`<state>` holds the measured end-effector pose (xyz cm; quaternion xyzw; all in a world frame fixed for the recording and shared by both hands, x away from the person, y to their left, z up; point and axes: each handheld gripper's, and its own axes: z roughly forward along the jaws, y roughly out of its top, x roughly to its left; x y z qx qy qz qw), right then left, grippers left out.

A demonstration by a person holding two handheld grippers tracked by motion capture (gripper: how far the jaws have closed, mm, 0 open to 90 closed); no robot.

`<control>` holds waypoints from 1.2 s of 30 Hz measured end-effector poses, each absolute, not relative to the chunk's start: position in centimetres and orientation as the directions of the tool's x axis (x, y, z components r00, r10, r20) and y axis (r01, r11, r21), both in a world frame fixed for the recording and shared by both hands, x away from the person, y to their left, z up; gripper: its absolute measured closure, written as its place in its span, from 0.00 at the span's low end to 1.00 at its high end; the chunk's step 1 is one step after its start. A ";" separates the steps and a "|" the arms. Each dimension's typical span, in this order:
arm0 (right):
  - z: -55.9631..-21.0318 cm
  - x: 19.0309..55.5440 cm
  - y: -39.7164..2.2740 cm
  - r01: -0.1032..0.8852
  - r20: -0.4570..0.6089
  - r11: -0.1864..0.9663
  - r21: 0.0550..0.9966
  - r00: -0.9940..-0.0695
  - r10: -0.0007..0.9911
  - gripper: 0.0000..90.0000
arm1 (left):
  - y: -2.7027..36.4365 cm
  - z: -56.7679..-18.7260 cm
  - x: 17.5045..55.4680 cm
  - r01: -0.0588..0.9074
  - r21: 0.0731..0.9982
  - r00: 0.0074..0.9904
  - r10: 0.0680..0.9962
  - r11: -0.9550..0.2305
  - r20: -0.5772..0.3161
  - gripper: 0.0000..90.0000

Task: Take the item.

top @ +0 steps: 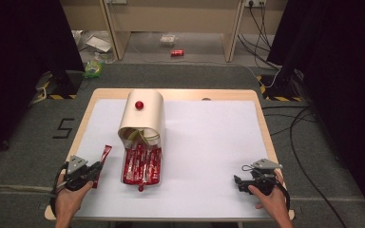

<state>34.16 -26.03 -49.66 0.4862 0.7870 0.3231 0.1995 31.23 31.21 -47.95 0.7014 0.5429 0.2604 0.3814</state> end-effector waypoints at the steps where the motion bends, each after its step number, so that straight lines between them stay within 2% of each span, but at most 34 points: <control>1: -49.7 34.2 -26.0 0.636 0.000 0.319 0.702 -0.448 0.894 0.04 | 31.2 -48.1 31.3 0.563 0.818 0.272 0.961 -0.117 -0.049 0.94; 30: -49.7 34.2 -26.0 0.636 0.000 0.319 0.703 -0.448 0.894 0.04 | 30.3 -49.8 33.3 0.593 0.795 0.259 0.965 -0.124 -0.042 0.93; 36: -49.7 34.2 -26.0 0.637 0.000 0.318 0.702 -0.448 0.894 0.04 | 30.2 -49.9 33.3 0.591 0.797 0.258 0.965 -0.124 -0.042 0.85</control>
